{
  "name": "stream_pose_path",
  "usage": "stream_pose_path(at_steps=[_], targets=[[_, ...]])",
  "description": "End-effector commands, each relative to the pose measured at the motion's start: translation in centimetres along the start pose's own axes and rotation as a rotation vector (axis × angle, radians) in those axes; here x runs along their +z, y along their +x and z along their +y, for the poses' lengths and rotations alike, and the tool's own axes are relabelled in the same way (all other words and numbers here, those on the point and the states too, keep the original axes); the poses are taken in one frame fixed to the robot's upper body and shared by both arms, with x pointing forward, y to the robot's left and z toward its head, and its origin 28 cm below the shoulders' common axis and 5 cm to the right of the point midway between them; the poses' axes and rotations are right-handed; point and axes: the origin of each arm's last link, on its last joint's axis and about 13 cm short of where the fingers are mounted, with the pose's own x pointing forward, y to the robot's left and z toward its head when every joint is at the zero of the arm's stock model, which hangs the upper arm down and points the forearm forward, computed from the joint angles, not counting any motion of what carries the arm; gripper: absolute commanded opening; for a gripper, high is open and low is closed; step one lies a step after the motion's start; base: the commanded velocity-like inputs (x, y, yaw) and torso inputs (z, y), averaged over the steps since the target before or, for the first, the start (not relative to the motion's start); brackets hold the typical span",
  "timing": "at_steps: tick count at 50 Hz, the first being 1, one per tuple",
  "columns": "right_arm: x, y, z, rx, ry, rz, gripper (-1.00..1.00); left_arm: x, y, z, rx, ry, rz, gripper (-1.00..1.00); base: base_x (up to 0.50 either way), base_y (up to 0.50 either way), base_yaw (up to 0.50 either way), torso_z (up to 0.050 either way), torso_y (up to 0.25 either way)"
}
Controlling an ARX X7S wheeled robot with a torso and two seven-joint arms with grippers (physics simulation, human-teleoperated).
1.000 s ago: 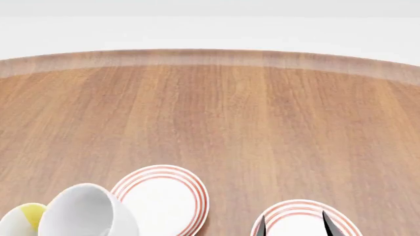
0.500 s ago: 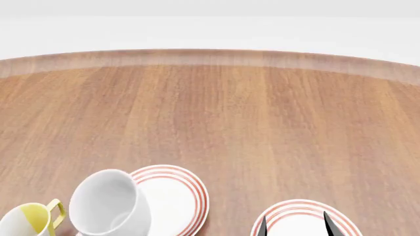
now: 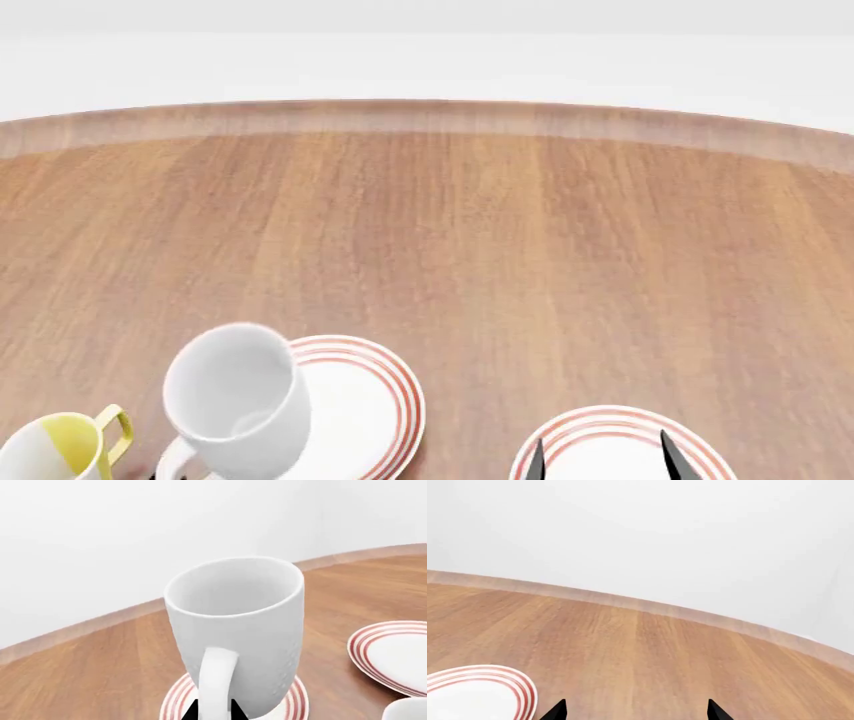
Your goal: Put the white mug on the left plate.
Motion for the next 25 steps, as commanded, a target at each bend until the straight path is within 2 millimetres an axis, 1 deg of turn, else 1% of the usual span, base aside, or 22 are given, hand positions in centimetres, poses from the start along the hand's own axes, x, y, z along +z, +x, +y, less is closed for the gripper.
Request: stream_pose_path(at_steps=[1, 3, 20, 25], targets=[[-0.1, 0.0, 0.0, 0.001, -0.001, 0.003, 1.00, 0.2, 1.6, 0.9, 0.001, -0.005, 0.006, -1.00, 0.00, 0.00, 0.00, 0.000, 0.000], [0.0, 0.0, 0.0, 0.000, -0.002, 0.002, 1.00, 0.3, 1.9, 1.0, 0.001, -0.008, 0.008, -1.00, 0.00, 0.00, 0.00, 0.000, 0.000], [0.1, -0.1, -0.1, -0.003, -0.002, 0.000, 1.00, -1.4, 4.8, 1.2, -0.042, -0.009, 0.071, -1.00, 0.00, 0.00, 0.00, 0.000, 0.001], [0.0, 0.0, -0.1, -0.003, -0.001, 0.001, 1.00, -1.6, 5.2, 1.3, -0.046, -0.008, 0.081, -1.00, 0.00, 0.00, 0.00, 0.000, 0.000]])
